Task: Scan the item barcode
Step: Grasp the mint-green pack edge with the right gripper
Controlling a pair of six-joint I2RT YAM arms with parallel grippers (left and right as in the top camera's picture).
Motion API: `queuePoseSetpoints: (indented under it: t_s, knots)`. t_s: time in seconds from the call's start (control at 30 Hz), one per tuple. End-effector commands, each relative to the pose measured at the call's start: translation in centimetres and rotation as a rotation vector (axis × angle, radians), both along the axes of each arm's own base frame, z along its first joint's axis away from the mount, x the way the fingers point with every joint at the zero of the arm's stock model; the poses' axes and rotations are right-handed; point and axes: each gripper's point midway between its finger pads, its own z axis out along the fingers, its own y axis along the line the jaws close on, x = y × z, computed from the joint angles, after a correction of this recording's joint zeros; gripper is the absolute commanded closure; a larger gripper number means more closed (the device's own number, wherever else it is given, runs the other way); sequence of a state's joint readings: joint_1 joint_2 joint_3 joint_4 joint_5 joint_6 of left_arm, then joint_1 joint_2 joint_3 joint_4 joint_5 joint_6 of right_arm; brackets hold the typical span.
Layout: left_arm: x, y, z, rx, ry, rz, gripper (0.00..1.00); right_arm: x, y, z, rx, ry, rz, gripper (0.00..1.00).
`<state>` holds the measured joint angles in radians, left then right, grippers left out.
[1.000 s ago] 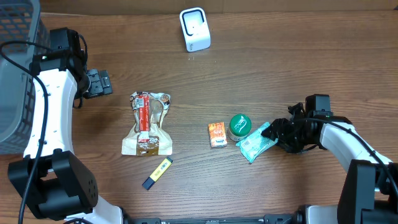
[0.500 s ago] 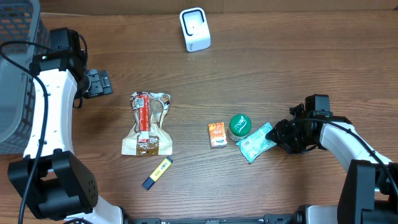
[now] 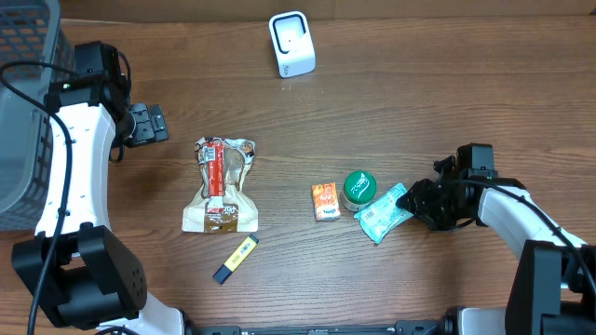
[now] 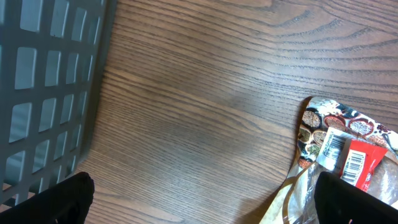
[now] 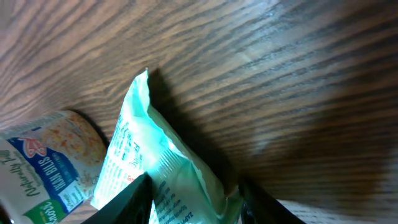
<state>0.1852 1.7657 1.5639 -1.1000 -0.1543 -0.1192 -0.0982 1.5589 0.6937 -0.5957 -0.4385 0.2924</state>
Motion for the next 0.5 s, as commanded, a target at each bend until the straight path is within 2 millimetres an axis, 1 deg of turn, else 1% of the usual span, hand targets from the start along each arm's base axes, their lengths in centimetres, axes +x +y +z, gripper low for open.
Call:
queuePoseSetpoints:
  t_s: [0.0, 0.03, 0.1, 0.13, 0.17, 0.23, 0.33, 0.4, 0.43, 0.47]
  knots:
    - [0.1, 0.0, 0.1, 0.003, 0.001, -0.016, 0.0, -1.8, 0.0, -1.7, -0.002, 0.052, -0.021, 0.55]
    - [0.1, 0.0, 0.1, 0.003, 0.001, -0.016, 0.0, -1.8, 0.3, -1.7, 0.016, 0.044, -0.018, 0.58]
    - [0.1, 0.0, 0.1, 0.003, 0.001, -0.016, 0.0, -1.6, 0.8, -1.5, 0.05, 0.028, -0.012, 0.71]
    - [0.1, 0.0, 0.1, 0.003, 0.001, -0.016, 0.0, -1.6, 0.9, -1.5, 0.051, 0.027, -0.011, 0.81]
    - [0.1, 0.0, 0.1, 0.003, 0.001, -0.016, 0.0, -1.6, 0.9, -1.4, 0.051, 0.024, -0.006, 0.95]
    - [0.1, 0.0, 0.1, 0.003, 0.001, -0.016, 0.0, -1.4, 0.8, -1.0, 0.058, 0.021, 0.006, 0.96]
    - [0.1, 0.0, 0.1, 0.003, 0.001, -0.016, 0.0, -0.5, 0.2, 0.2, 0.054, 0.003, 0.028, 0.96]
    - [0.1, 0.0, 0.1, 0.003, 0.001, -0.016, 0.0, 0.2, -0.5, 1.8, 0.044, -0.016, 0.055, 0.96]
    - [0.1, 0.0, 0.1, 0.003, 0.001, -0.016, 0.0, 0.8, -1.0, 3.0, 0.036, -0.034, 0.075, 0.96]
    - [0.1, 0.0, 0.1, 0.003, 0.001, -0.016, 0.0, 1.2, -1.2, 3.8, 0.032, -0.043, 0.084, 0.96]
